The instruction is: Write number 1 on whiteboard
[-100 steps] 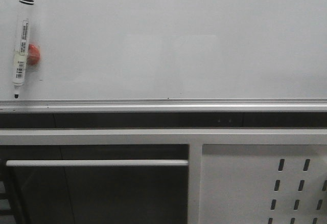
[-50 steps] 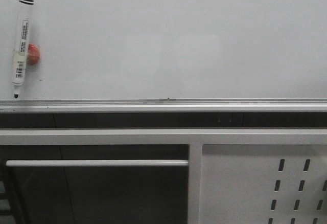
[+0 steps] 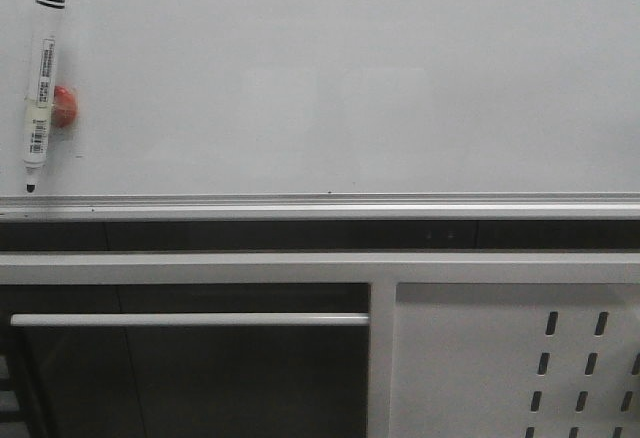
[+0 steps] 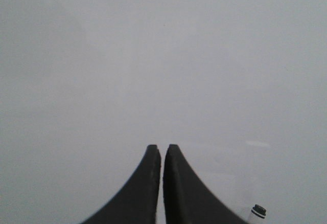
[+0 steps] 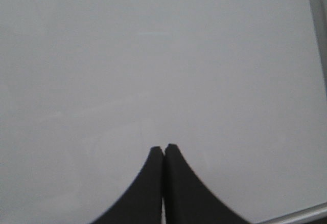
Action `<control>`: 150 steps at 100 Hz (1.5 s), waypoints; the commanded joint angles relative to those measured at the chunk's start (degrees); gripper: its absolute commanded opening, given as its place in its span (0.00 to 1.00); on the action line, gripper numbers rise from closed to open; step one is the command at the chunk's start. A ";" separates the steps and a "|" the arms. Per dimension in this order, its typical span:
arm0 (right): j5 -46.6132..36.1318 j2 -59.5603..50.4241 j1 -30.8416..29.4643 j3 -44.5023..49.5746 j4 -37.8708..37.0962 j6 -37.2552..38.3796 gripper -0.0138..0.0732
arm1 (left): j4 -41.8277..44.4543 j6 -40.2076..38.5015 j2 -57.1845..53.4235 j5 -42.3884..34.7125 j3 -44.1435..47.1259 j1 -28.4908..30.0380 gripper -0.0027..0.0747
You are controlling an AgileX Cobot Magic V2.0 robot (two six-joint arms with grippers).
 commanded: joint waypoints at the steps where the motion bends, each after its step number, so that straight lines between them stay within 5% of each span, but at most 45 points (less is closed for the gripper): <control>1: 7.51 3.63 0.11 -7.82 -0.76 -4.94 0.09 | -0.13 -0.78 0.65 6.76 -7.22 0.12 0.01; 11: 15.01 6.76 0.11 -15.02 0.65 -7.81 0.09 | -0.77 -0.78 2.94 12.42 -12.64 0.12 0.01; 61: 21.15 13.13 0.94 -32.23 6.80 -18.30 0.09 | -5.91 -0.78 16.27 30.85 -36.79 -2.73 0.01; 95: 23.51 13.13 4.05 -32.23 7.44 -18.30 0.09 | -20.78 10.09 17.35 25.54 -25.22 -3.68 0.01; 150: 23.39 13.13 5.28 -32.23 8.48 -18.30 0.09 | -21.40 18.70 17.35 13.48 -10.38 -6.60 0.01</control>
